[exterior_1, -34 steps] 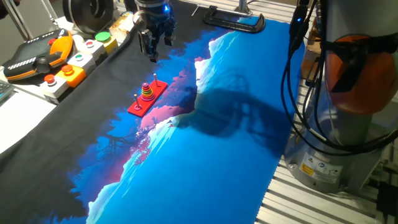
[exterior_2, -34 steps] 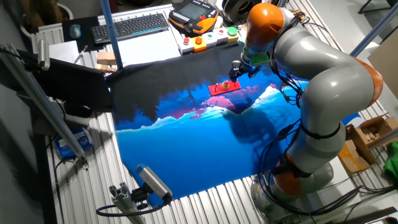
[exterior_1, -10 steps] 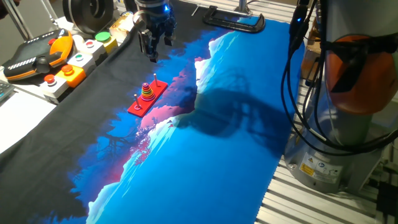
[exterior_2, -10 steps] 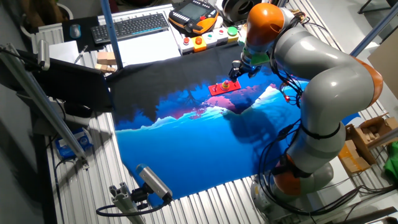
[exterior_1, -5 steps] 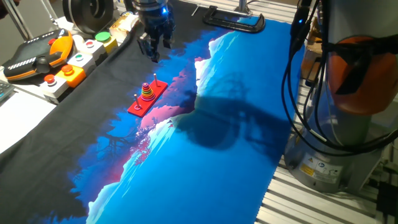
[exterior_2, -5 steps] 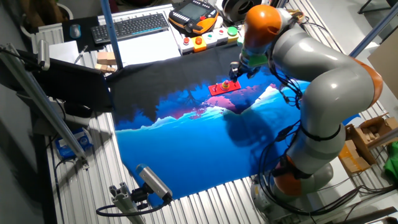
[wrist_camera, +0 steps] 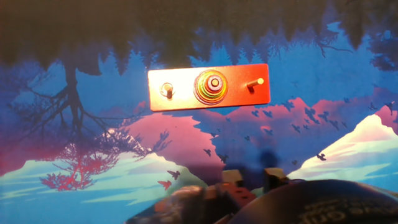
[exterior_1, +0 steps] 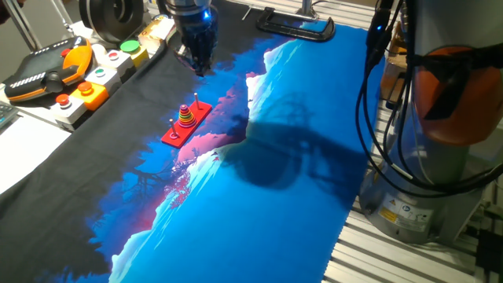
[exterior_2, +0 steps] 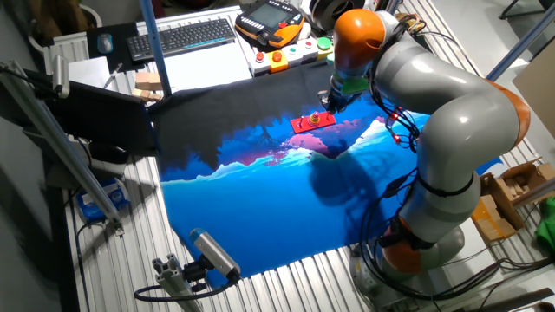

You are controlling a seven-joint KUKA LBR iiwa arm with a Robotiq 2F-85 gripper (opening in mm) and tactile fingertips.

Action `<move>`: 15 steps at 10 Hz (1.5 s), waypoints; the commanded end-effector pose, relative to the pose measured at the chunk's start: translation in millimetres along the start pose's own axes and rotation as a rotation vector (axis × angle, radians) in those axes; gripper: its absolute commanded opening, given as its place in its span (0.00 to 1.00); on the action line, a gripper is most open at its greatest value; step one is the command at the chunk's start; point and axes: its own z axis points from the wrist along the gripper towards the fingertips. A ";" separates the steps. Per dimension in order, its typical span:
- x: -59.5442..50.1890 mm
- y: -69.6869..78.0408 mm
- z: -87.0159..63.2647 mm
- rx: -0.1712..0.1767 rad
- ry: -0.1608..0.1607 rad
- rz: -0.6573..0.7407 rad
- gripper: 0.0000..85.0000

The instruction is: Take out one Hanoi block and throw it aside

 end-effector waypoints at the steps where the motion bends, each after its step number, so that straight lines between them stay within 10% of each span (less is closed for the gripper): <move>1: -1.7 0.5 1.9 -0.001 -0.001 0.000 0.01; 15: -48.7 -3.7 51.8 -0.056 -0.019 0.054 0.01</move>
